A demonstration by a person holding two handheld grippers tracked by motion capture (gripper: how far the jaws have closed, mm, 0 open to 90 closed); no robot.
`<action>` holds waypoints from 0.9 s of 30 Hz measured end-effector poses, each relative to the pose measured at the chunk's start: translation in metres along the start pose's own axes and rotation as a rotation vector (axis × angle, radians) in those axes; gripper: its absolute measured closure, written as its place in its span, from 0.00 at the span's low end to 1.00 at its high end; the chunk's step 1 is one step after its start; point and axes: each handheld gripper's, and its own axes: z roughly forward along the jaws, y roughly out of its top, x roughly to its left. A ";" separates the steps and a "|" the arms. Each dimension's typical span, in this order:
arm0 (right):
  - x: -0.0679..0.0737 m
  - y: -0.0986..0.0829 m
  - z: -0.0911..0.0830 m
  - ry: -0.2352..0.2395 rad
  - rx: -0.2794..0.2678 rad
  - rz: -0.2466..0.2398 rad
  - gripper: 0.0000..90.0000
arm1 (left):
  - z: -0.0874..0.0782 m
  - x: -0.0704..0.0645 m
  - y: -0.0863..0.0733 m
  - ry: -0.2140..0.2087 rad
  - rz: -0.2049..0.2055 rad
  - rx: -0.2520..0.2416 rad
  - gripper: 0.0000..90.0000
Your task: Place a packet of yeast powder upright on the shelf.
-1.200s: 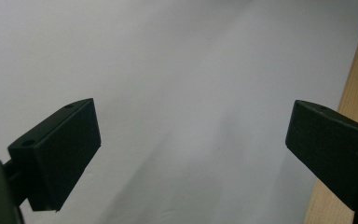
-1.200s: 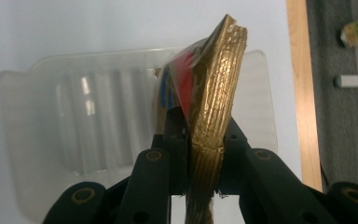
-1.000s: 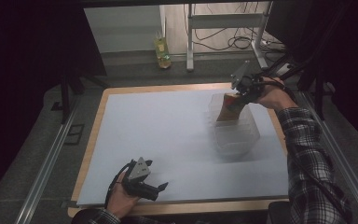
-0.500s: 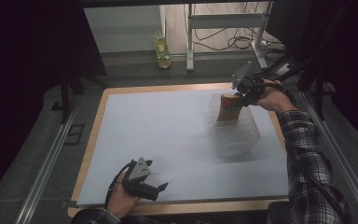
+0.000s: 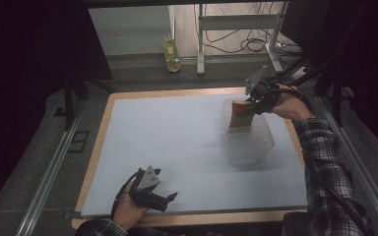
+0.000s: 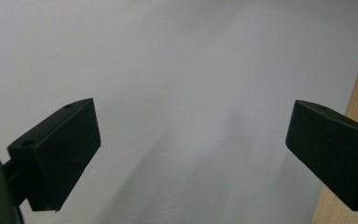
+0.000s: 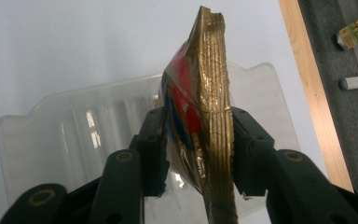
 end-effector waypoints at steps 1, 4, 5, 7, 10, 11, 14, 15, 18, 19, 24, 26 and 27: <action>0.001 0.001 0.000 0.000 0.000 0.001 0.65 | 0.000 0.000 0.000 0.000 0.000 0.000 0.03; 0.002 0.003 -0.002 -0.005 -0.003 0.007 0.65 | 0.000 0.000 0.000 -0.001 0.000 -0.001 0.03; 0.003 0.003 -0.003 -0.003 -0.003 0.010 0.64 | 0.000 0.000 0.000 -0.001 0.001 0.001 0.03; 0.005 0.005 -0.005 -0.008 -0.006 0.010 0.64 | 0.000 0.000 0.000 -0.001 0.000 0.002 0.03; 0.008 0.006 -0.008 -0.015 -0.014 0.011 0.63 | 0.000 -0.001 0.000 -0.002 0.000 0.003 0.03; 0.009 0.007 -0.011 -0.014 -0.026 0.014 0.62 | 0.001 -0.001 0.000 -0.002 0.001 0.004 0.03; 0.011 0.006 -0.011 -0.013 -0.034 0.029 0.62 | 0.001 -0.001 0.000 -0.002 0.001 0.005 0.03; 0.012 0.003 -0.012 -0.019 -0.041 0.039 0.60 | 0.001 -0.001 0.000 -0.001 0.002 0.006 0.03; 0.015 0.001 -0.013 -0.022 -0.062 0.055 0.56 | 0.001 -0.001 0.000 -0.003 0.003 0.010 0.03; 0.016 0.001 -0.014 -0.024 -0.066 0.065 0.54 | 0.002 -0.001 0.000 -0.004 0.002 0.009 0.03; 0.021 -0.001 -0.015 -0.030 -0.088 0.100 0.49 | 0.002 -0.002 0.000 -0.005 0.001 0.009 0.03; 0.025 -0.002 -0.015 -0.039 -0.103 0.122 0.42 | 0.002 -0.002 0.000 -0.005 0.001 0.010 0.03; 0.028 -0.003 -0.014 -0.046 -0.111 0.129 0.39 | 0.002 -0.002 0.000 -0.005 0.001 0.010 0.03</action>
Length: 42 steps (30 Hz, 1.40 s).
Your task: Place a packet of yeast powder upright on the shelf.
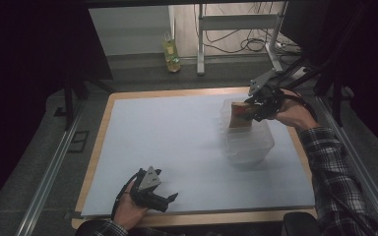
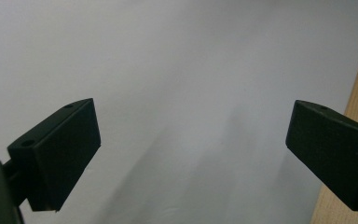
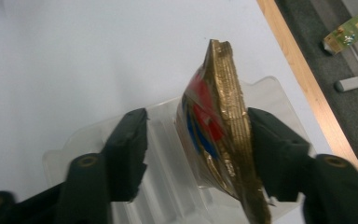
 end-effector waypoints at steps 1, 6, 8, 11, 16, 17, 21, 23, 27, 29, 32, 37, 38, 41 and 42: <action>0.002 -0.001 0.000 -0.005 -0.006 0.009 0.37 | 0.000 0.000 0.000 0.000 0.001 0.001 0.03; 0.009 -0.007 0.003 -0.033 -0.030 0.042 0.27 | 0.000 0.000 0.000 0.000 0.004 0.001 0.03; 0.011 -0.009 0.002 -0.042 -0.051 0.063 0.24 | 0.000 0.000 0.000 -0.001 0.003 0.002 0.03; 0.013 -0.011 0.002 -0.043 -0.069 0.078 0.19 | 0.001 0.000 0.000 -0.003 0.003 0.004 0.03; 0.020 -0.019 0.004 -0.061 -0.120 0.152 0.08 | 0.001 -0.001 0.000 -0.003 0.004 0.005 0.03; 0.022 -0.021 0.004 -0.064 -0.129 0.166 0.06 | 0.001 -0.001 0.000 -0.005 0.004 0.005 0.03; 0.029 -0.028 0.005 -0.088 -0.145 0.198 0.03 | 0.001 -0.001 0.000 -0.006 0.005 0.007 0.03; 0.031 -0.031 0.004 -0.089 -0.160 0.221 0.02 | 0.002 -0.001 0.000 -0.008 0.005 0.009 0.03; 0.035 -0.035 0.000 -0.093 -0.195 0.264 0.02 | 0.001 -0.001 0.000 -0.006 0.005 0.007 0.03; 0.036 -0.036 -0.001 -0.102 -0.199 0.271 0.02 | 0.002 -0.001 0.000 -0.006 0.006 0.009 0.03; 0.039 -0.040 -0.006 -0.116 -0.210 0.295 0.02 | 0.002 -0.001 0.000 -0.006 0.006 0.009 0.03; 0.041 -0.047 -0.014 -0.140 -0.215 0.322 0.01 | 0.002 -0.001 0.000 -0.006 0.005 0.011 0.03; 0.042 -0.048 -0.016 -0.130 -0.225 0.329 0.01 | 0.002 -0.001 0.000 -0.006 0.005 0.011 0.03; 0.047 -0.053 -0.017 -0.137 -0.219 0.349 0.01 | 0.002 -0.002 0.000 -0.006 0.007 0.012 0.03; 0.049 -0.055 -0.017 -0.129 -0.219 0.354 0.01 | 0.002 -0.002 0.000 -0.005 0.007 0.013 0.03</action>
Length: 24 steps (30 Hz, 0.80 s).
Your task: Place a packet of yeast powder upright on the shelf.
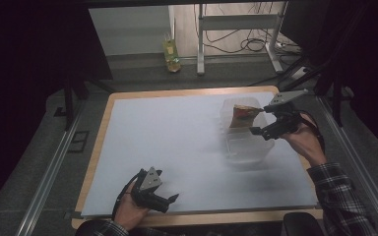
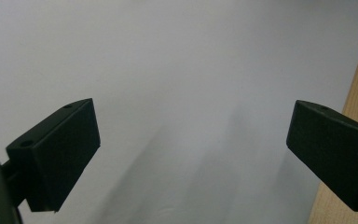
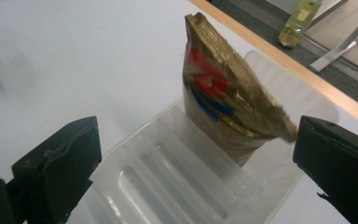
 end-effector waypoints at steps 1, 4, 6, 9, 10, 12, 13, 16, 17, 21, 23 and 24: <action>0.000 0.000 0.000 0.000 0.000 0.000 0.01 | 0.000 0.000 0.000 0.000 0.000 0.000 0.03; 0.005 -0.009 0.000 0.008 0.002 0.014 0.01 | 0.000 0.000 0.000 0.000 -0.001 0.001 0.03; 0.008 -0.013 -0.001 0.018 -0.003 0.021 0.01 | 0.000 0.000 0.000 0.000 -0.001 0.001 0.03; 0.012 -0.016 -0.001 0.023 -0.008 0.022 0.01 | 0.000 0.000 0.000 0.000 -0.001 0.002 0.03; 0.016 -0.019 -0.001 0.039 -0.017 0.032 0.01 | 0.000 0.000 0.000 0.001 -0.001 0.002 0.03; 0.020 -0.022 -0.001 0.044 -0.023 0.034 0.01 | 0.000 0.000 0.000 0.000 -0.002 0.001 0.03; 0.022 -0.023 -0.001 0.050 -0.032 0.036 0.01 | 0.000 0.000 0.000 0.000 -0.002 0.001 0.03; 0.028 -0.027 0.000 0.061 -0.042 0.052 0.01 | 0.000 0.000 0.000 0.000 -0.003 0.001 0.03; 0.031 -0.029 0.002 0.071 -0.046 0.057 0.01 | 0.000 0.000 0.000 0.000 -0.003 0.001 0.03; 0.041 -0.035 0.007 0.093 -0.040 0.063 0.00 | 0.000 0.000 0.000 0.000 -0.006 -0.003 0.03; 0.046 -0.037 0.009 0.097 -0.038 0.060 0.00 | 0.000 0.000 0.000 0.000 -0.008 -0.004 0.03; 0.048 -0.038 0.010 0.100 -0.037 0.054 0.00 | 0.000 0.000 0.000 0.000 -0.008 -0.004 0.03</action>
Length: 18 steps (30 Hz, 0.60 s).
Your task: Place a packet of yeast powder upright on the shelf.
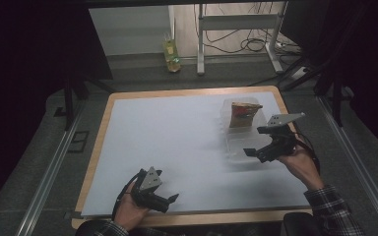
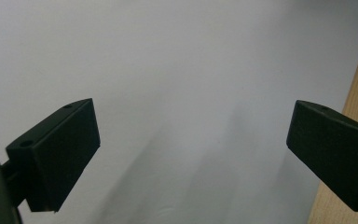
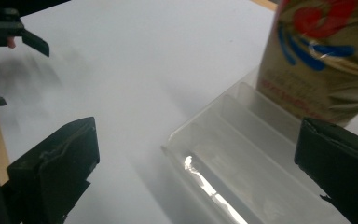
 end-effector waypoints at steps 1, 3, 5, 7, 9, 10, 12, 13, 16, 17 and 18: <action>0.002 -0.001 0.001 0.004 0.002 0.000 0.00 | 0.000 0.000 0.000 0.001 -0.001 -0.001 0.03; 0.004 -0.002 0.001 0.006 0.000 -0.001 0.00 | 0.000 0.000 0.000 0.000 -0.002 -0.001 0.03; 0.009 -0.006 0.002 0.017 -0.011 -0.003 0.00 | 0.000 0.000 0.000 0.001 -0.004 -0.003 0.03; 0.013 -0.008 0.003 0.019 -0.012 -0.007 0.00 | 0.000 0.000 0.000 0.001 -0.006 -0.002 0.03; 0.017 -0.011 0.003 0.021 -0.016 -0.011 0.00 | 0.000 0.001 0.000 0.001 -0.007 -0.002 0.03; 0.019 -0.012 0.003 0.023 -0.017 -0.011 0.00 | 0.000 0.001 0.000 0.002 -0.007 -0.001 0.03; 0.022 -0.015 0.003 0.027 -0.015 -0.008 0.00 | 0.000 0.001 0.000 0.002 -0.009 -0.004 0.03; 0.024 -0.016 0.004 0.030 -0.012 -0.009 0.00 | 0.000 0.001 0.000 0.002 -0.009 -0.004 0.03; 0.029 -0.020 0.005 0.029 0.000 -0.023 0.00 | 0.000 0.001 0.000 0.004 -0.007 -0.003 0.03; 0.031 -0.022 0.005 0.032 0.000 -0.024 0.00 | -0.001 0.001 0.000 0.004 -0.007 -0.003 0.03; 0.033 -0.023 0.005 0.035 0.001 -0.020 0.00 | -0.001 0.001 0.000 0.005 -0.007 -0.003 0.03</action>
